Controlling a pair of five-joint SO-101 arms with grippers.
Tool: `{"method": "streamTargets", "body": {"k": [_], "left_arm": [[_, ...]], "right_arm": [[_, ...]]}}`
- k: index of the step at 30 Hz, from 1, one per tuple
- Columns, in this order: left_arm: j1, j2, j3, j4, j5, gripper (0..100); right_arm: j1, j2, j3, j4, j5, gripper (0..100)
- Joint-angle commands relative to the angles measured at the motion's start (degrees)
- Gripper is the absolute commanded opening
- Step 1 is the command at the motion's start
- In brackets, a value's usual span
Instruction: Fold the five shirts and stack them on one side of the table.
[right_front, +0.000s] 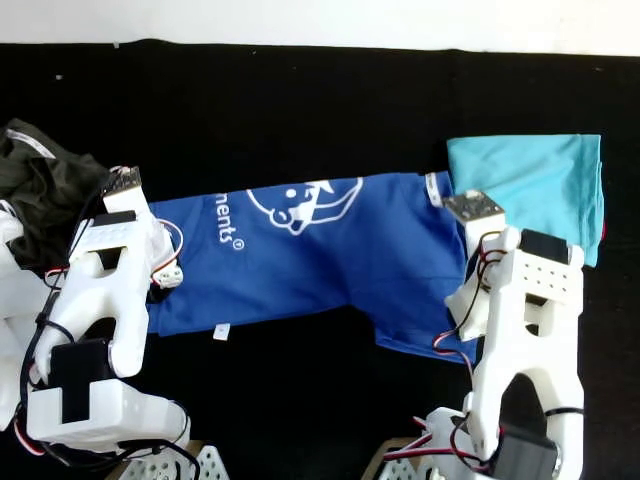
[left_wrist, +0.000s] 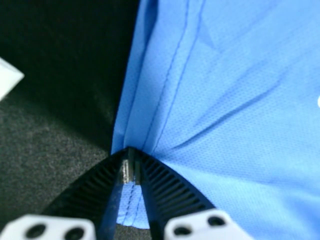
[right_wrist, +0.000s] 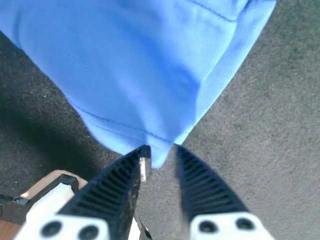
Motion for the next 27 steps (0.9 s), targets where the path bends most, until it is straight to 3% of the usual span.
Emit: {"method": "streamTargets", "body": {"k": [1,7,14,20,27], "left_arm": [[0.6,0.4,0.0,-1.5,0.1,1],[0.6,0.4,0.0,-1.5,0.1,1],[0.6,0.4,0.0,-1.5,0.1,1],[0.6,0.4,0.0,-1.5,0.1,1],[0.6,0.4,0.0,-1.5,0.1,1]], "right_arm": [[0.7,-2.0,-2.7,-0.7,0.4,11.5],[-2.1,-4.2,-4.0,-2.0,0.1,11.5],[-9.3,4.4,1.5,-17.9,-5.4,11.5],[-5.9,17.8,0.1,-24.1,-5.3,10.1],[-0.6,23.1,-6.2,-24.9,-5.1,10.1]]}}
